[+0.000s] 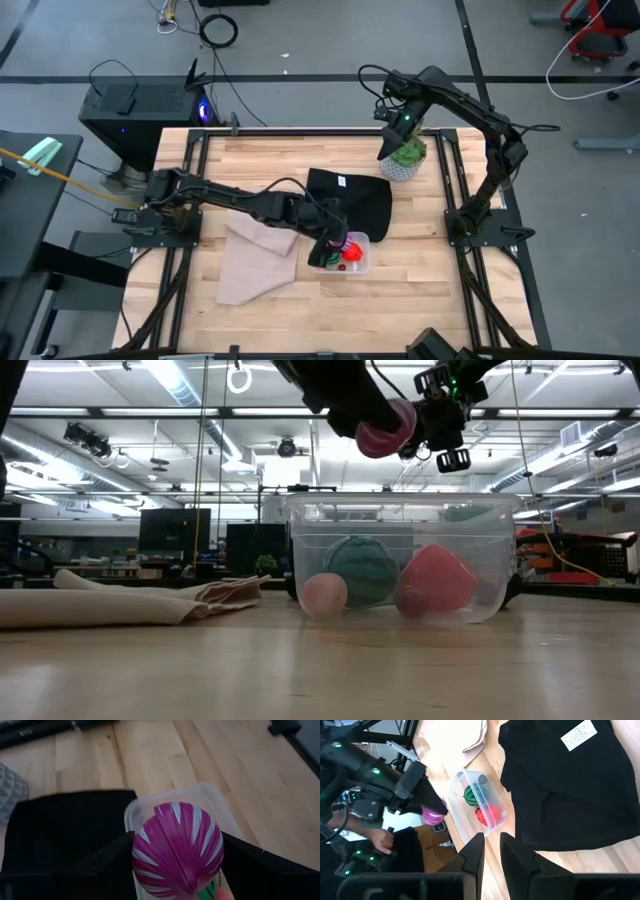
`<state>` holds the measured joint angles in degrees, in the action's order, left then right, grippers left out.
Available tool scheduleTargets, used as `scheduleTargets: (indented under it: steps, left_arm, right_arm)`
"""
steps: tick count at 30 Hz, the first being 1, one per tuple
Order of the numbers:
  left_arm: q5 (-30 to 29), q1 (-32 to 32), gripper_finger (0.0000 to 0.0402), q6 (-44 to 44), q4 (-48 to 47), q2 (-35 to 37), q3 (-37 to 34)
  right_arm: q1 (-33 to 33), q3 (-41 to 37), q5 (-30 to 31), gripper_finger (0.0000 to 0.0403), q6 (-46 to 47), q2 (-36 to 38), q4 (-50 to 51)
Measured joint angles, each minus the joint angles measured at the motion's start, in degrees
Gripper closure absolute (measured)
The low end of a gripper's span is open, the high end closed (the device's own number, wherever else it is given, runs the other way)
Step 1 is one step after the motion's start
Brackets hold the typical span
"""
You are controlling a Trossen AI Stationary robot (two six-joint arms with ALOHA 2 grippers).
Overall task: Pick and placing Produce into tupperware
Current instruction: Put the onion into the transparent bin
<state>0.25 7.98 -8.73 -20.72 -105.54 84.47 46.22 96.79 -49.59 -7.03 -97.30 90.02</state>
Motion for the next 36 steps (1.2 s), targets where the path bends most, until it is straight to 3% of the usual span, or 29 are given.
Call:
scheduleTargets:
  steps: [7, 16, 23, 36]
  left_arm:
    - [-2.6, -1.0, 0.0133, -0.1, -13.1, -1.1, 11.1]
    - [-1.5, -1.8, 0.0127, -2.0, -27.6, -11.4, 22.6]
    - [-1.5, 1.2, 0.0135, -2.2, -28.4, -15.4, 23.7]
    - [-0.8, 1.8, 0.0135, 12.0, -26.5, -18.9, 23.8]
  right_arm:
    - [0.0, 0.0, 0.3, 0.0336, -0.1, 0.0, 0.0]
    - [-0.3, 0.0, 1.2, 0.0336, -0.1, 0.0, 0.0]
    - [-1.0, 0.0, 1.9, 0.0336, 0.0, 0.0, 0.0]
    - [-2.2, 0.0, 2.9, 0.0336, -0.2, 0.0, -0.3]
